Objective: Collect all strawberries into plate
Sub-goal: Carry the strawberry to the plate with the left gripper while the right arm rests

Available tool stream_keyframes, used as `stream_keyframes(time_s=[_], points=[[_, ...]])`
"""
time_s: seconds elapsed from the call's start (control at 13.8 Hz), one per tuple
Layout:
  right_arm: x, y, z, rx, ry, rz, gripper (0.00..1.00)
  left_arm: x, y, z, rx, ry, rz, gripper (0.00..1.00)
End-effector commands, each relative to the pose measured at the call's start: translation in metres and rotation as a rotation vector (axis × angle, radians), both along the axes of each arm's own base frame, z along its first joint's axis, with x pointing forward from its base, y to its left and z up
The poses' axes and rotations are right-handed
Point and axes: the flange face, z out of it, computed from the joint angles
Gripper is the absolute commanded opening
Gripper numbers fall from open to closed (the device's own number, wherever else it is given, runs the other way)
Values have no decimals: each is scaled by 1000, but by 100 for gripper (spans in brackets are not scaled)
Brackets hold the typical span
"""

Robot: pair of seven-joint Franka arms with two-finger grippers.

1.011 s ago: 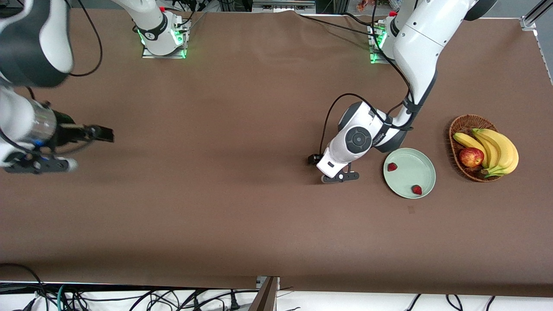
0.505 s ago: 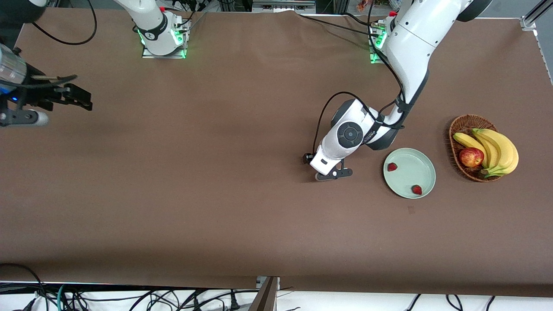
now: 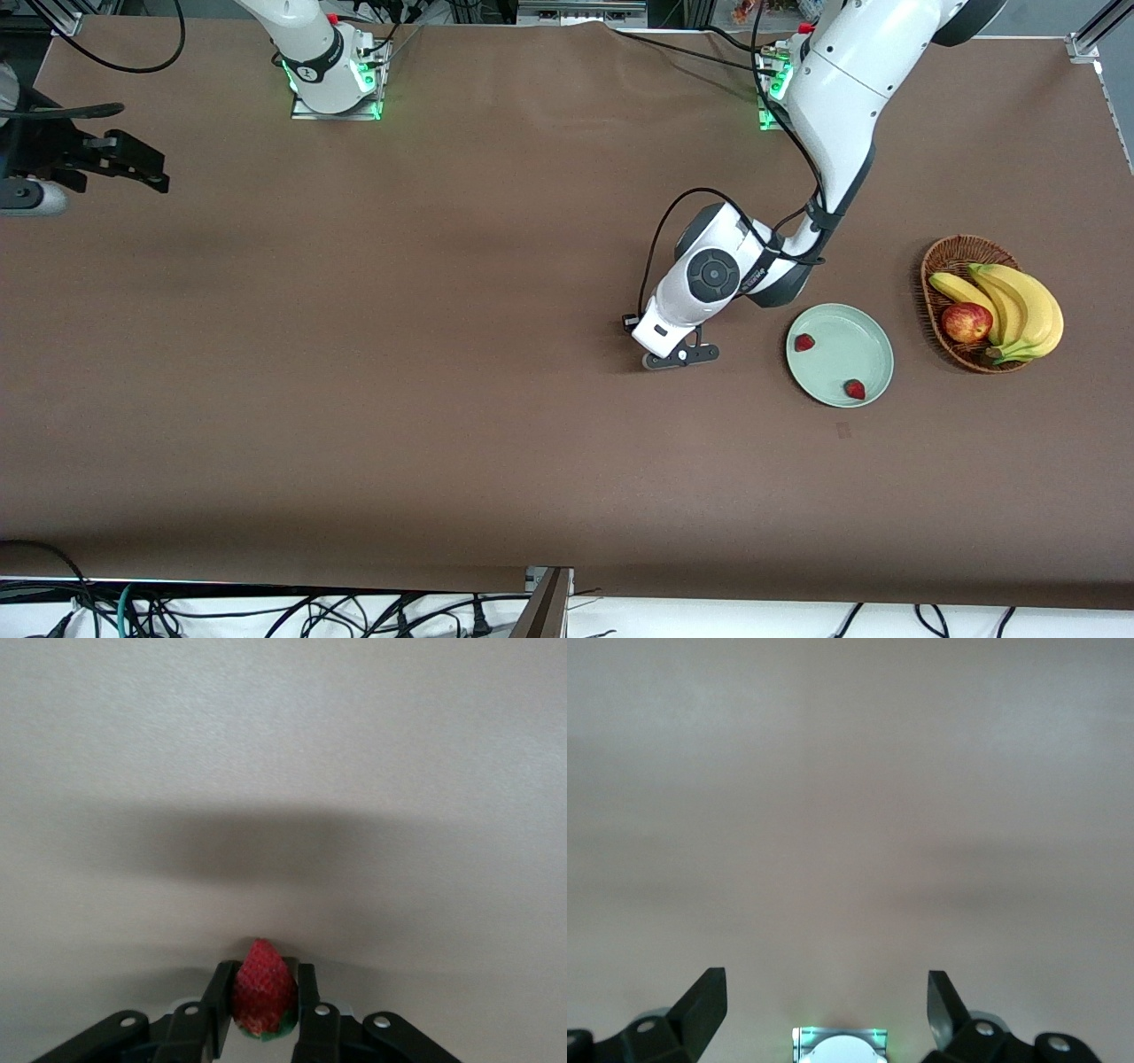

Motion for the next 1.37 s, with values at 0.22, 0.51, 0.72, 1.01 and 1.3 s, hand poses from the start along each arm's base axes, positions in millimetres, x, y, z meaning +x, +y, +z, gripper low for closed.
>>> stream_keyframes(time_s=[0.22, 0.51, 0.72, 1.01, 1.3], points=[[-3, -9, 3, 0, 3, -9, 100, 35, 102, 67, 43, 87, -157, 15], [0, -5, -1, 0, 0, -4, 100, 51, 200, 80, 113, 134, -432, 18], [-2, 0, 1, -8, 6, 8, 100, 56, 271, 62, 142, 176, -602, 24], [0, -7, 1, -11, 3, -4, 100, 59, 304, 47, 86, 191, -666, 100], [-1, -6, 0, -11, 9, -1, 100, 62, 302, 55, 89, 178, -664, 100]])
